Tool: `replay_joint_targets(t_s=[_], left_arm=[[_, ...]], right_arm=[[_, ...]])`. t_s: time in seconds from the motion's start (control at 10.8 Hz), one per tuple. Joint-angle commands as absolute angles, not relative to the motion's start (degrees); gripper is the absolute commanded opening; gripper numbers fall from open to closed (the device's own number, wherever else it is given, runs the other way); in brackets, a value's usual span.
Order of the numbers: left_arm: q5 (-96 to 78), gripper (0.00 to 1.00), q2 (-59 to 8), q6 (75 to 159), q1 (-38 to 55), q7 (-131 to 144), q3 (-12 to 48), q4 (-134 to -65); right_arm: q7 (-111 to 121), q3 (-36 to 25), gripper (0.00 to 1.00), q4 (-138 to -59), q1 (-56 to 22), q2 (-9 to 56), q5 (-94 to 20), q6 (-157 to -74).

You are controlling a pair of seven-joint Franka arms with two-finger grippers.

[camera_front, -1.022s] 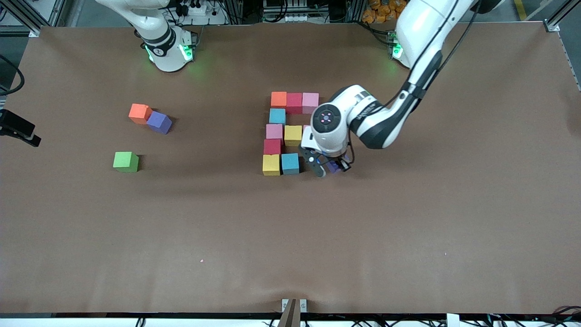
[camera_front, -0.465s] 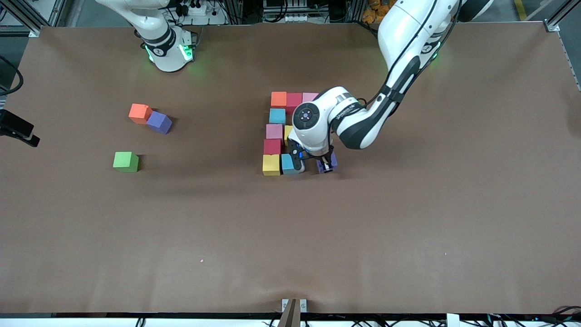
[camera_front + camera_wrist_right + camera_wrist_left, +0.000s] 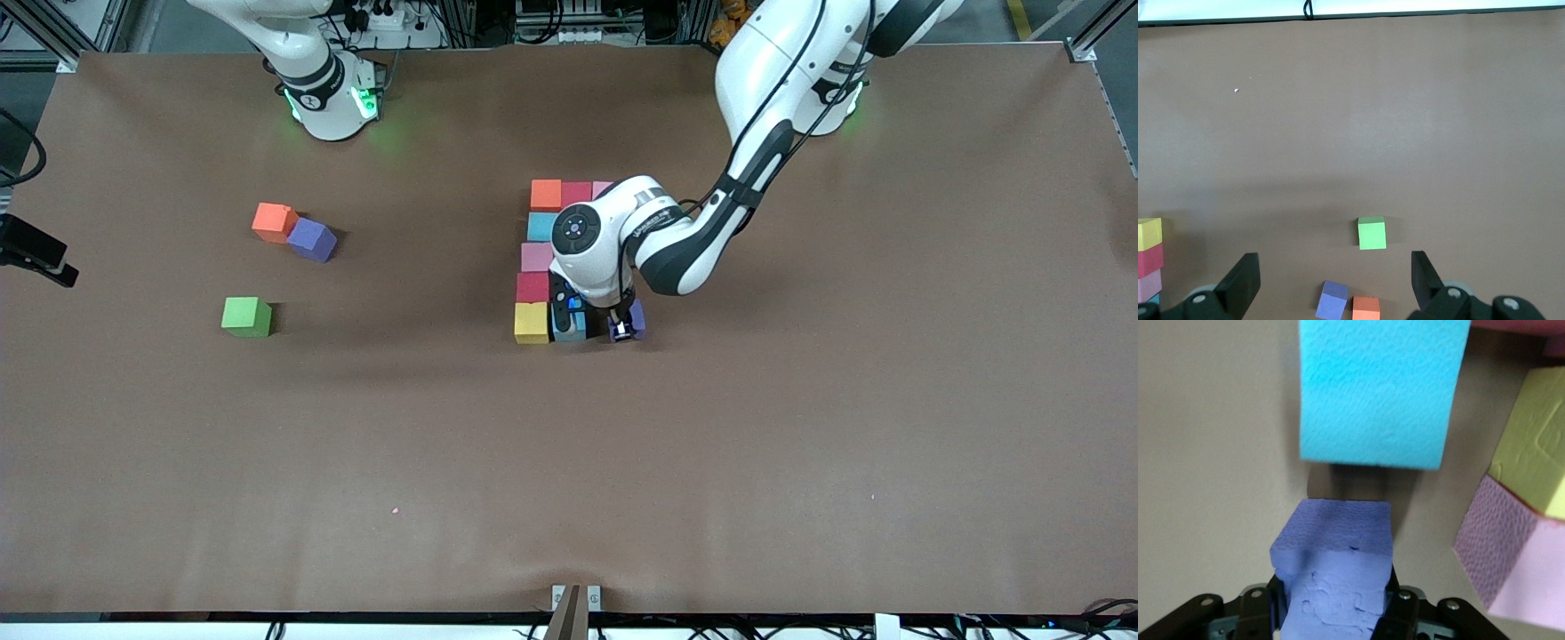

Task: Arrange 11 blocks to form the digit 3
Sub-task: 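Lower the blue cube beside the cyan cube and open the left gripper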

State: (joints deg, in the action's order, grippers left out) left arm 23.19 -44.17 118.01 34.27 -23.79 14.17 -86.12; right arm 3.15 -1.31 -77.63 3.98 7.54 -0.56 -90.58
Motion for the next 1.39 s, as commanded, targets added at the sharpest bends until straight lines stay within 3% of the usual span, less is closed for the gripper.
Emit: replay_joint_targets(t_s=[0.0,1.3], left_arm=[[24.1,0.06,-46.1,118.2,36.2,-25.1,13.2,-82.4],[24.2,0.07,-48.1,121.5,36.9,-32.1,13.3,-81.7]], right_arm=[[2.6,-1.2,1.00,-77.2,4.0,7.5,0.6,-90.7],[2.6,-1.6,1.00,-77.0,4.3,7.3,0.6,-90.7]])
